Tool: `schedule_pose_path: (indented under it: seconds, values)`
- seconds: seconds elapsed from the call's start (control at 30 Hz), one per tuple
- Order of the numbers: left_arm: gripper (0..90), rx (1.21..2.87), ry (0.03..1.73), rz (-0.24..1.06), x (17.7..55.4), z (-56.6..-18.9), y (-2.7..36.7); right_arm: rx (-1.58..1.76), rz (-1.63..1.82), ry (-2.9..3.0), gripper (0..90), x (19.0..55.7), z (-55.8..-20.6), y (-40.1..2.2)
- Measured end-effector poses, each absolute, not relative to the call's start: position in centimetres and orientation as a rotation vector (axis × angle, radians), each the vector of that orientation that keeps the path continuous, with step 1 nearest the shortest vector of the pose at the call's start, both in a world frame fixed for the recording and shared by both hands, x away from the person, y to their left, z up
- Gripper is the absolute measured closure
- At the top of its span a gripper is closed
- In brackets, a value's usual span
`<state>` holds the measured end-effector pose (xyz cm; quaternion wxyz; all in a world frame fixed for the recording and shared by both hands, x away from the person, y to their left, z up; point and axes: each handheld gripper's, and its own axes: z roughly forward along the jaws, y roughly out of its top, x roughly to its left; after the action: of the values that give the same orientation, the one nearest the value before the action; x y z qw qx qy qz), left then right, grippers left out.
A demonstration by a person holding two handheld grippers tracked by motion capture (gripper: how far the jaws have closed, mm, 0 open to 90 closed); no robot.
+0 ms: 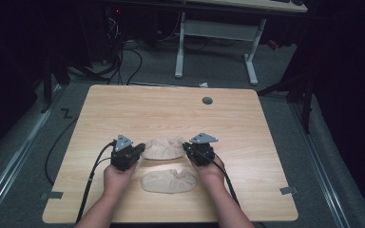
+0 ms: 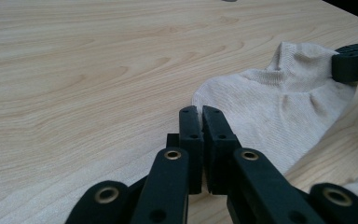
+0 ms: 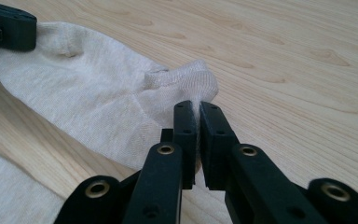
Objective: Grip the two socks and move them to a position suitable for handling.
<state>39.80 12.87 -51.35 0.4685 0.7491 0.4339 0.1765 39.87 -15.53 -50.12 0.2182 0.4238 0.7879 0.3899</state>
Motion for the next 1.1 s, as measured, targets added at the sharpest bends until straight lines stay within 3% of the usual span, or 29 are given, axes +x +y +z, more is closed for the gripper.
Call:
schedule_pose_path:
  seconds: [0.47,1.1]
  values:
    - [87.3,1.851,1.006,0.399,37.6,-50.2,13.0,1.116,1.100,2.171,86.3,37.5,-49.1,-16.0]
    - [87.3,1.867,0.924,0.326,33.1,-49.8,13.5,1.048,1.162,2.167,86.4,31.2,-48.7,-17.0]
